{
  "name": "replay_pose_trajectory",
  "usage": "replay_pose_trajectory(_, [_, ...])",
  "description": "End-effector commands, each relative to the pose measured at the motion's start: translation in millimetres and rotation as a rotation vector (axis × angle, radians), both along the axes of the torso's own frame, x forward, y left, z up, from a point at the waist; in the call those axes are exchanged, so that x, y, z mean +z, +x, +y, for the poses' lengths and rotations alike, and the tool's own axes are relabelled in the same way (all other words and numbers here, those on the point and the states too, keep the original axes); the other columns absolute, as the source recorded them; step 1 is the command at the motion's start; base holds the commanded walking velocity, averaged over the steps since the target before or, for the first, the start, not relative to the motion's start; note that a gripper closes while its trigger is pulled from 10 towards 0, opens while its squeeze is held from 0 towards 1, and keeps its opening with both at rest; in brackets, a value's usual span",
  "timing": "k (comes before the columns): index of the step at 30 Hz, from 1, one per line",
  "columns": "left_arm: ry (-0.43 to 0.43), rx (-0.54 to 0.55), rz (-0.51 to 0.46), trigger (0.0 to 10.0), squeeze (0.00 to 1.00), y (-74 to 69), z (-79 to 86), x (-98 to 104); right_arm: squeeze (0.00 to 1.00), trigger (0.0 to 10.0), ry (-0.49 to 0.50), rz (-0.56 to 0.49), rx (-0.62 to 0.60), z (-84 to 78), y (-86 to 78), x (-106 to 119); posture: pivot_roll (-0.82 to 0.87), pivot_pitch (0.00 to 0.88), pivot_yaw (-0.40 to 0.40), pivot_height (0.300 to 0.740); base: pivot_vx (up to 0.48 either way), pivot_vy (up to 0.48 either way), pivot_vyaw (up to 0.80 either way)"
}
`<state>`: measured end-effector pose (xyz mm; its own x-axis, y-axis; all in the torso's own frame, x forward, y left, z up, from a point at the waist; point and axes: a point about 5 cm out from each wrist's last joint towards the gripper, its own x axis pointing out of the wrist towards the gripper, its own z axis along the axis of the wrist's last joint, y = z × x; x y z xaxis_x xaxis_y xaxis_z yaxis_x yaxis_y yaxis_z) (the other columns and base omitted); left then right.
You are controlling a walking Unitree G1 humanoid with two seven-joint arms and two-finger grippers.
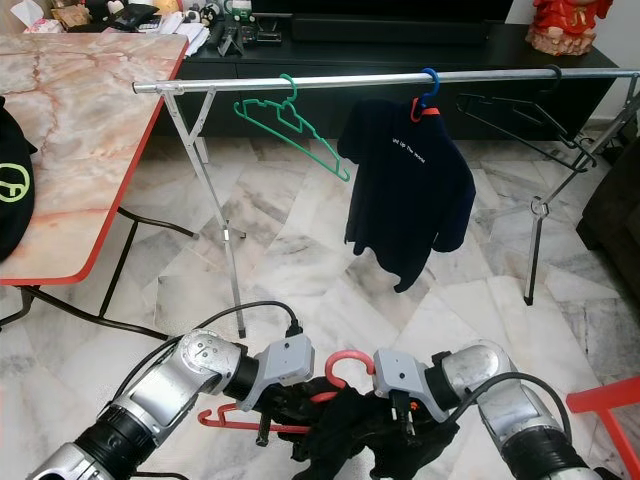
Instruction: Hang hanger
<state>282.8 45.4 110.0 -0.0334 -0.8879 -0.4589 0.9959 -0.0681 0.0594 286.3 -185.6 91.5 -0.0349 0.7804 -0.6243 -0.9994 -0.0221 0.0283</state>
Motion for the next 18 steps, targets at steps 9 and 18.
replay_pose_trajectory(9, [-0.039, -0.046, -0.083, 10.0, 0.00, 7.4, -6.4, 17, 0.00, 0.0, -0.011, 0.027, 0.018, 1.7, -7.6, -10, -0.09, 0.156, -0.010, 0.740, 0.000, 0.000, 0.00])
replay_pose_trajectory(18, [-0.004, -0.080, -0.078, 10.0, 1.00, 10.5, 2.9, 18, 0.00, 0.0, -0.037, 0.032, 0.024, 0.6, -11.3, -16, -0.10, 0.142, -0.008, 0.740, 0.000, 0.000, 0.00])
